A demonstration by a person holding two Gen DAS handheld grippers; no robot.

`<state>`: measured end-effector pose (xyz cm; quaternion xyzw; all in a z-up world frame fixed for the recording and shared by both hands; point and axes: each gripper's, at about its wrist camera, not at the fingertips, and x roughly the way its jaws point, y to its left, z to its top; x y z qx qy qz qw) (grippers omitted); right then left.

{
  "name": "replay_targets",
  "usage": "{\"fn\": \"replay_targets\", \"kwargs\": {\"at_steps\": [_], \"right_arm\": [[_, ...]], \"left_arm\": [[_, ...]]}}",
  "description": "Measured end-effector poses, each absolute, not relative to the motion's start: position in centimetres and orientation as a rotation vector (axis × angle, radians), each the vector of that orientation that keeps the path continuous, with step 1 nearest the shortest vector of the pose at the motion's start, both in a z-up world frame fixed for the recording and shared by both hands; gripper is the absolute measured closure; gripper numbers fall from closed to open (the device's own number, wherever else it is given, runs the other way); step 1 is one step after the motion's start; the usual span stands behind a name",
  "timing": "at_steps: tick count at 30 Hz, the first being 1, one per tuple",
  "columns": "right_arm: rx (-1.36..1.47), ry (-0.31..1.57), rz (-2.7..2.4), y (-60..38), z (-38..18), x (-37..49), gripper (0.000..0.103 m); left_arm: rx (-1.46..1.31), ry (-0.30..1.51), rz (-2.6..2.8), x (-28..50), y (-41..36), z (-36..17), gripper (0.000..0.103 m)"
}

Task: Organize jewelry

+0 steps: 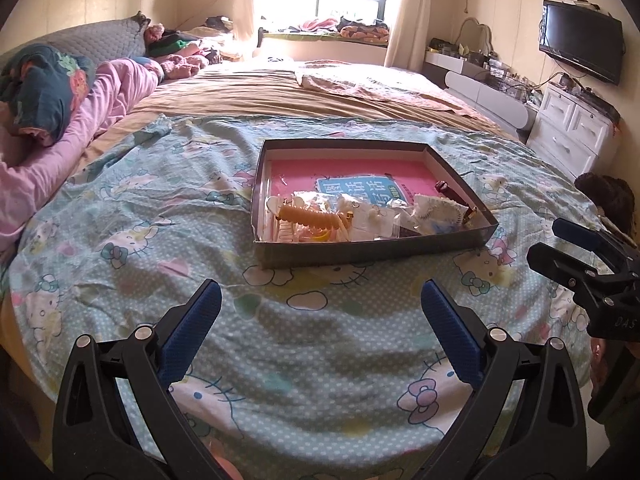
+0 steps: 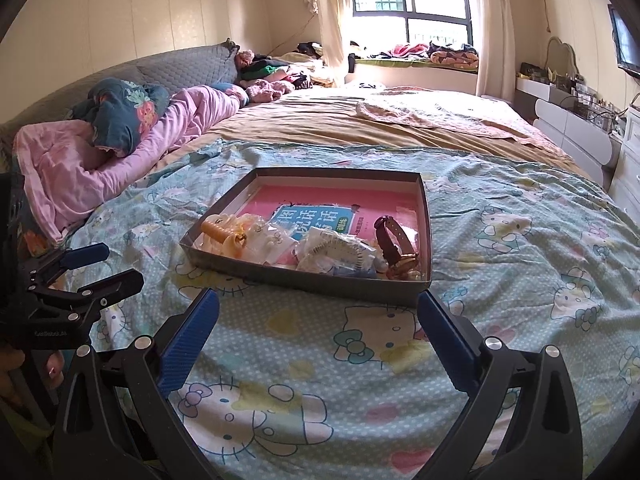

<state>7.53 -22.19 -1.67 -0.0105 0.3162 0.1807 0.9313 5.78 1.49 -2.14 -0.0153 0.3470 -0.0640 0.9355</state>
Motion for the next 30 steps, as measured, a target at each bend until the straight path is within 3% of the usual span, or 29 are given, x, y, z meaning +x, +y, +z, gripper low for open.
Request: {"fn": "replay_targets", "kwargs": {"at_steps": [30], "right_arm": [[-0.004, 0.691, 0.369, -21.8, -3.6, 6.8, 0.004]], "left_arm": [[-0.010, 0.718, -0.124, 5.4, 0.8, -2.7, 0.009]]}}
